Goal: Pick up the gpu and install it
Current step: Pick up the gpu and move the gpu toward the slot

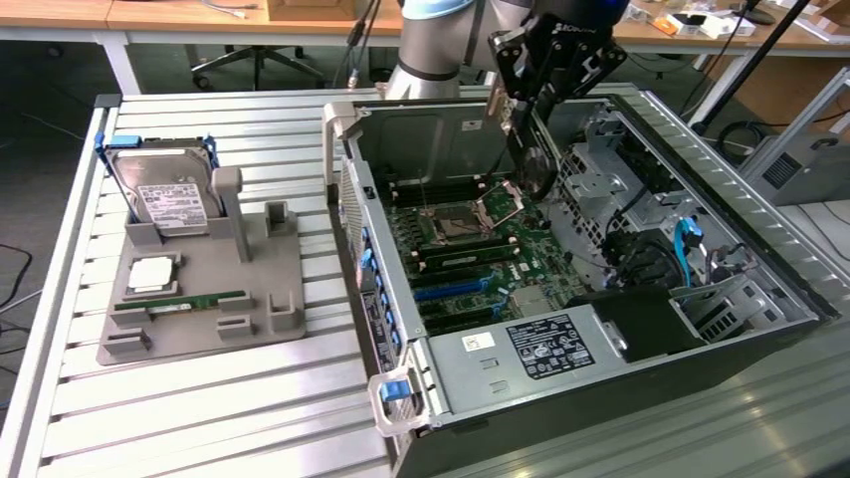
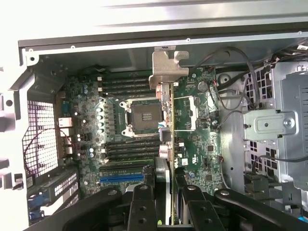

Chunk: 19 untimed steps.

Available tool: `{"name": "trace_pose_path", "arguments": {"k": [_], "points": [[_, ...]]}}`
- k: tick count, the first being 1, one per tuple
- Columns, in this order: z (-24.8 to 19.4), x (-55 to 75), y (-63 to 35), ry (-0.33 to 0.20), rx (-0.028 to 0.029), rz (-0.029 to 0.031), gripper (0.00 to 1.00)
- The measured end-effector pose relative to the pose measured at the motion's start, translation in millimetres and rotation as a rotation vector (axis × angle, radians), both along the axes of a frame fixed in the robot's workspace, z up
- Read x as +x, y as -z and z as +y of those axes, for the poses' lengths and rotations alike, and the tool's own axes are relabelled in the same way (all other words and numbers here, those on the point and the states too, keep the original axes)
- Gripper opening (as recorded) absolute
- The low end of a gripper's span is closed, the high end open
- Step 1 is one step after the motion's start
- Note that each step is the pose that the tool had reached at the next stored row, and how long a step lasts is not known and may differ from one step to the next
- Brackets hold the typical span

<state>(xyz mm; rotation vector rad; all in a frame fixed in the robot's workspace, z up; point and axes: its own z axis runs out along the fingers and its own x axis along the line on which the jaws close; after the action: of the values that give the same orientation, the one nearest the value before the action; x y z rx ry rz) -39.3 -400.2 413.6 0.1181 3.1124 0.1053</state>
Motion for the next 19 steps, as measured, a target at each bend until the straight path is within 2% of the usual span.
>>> {"name": "trace_pose_path", "arguments": {"k": [19], "points": [[-0.1,0.0,7.3,0.000,0.0000,0.0000,0.27]]}}
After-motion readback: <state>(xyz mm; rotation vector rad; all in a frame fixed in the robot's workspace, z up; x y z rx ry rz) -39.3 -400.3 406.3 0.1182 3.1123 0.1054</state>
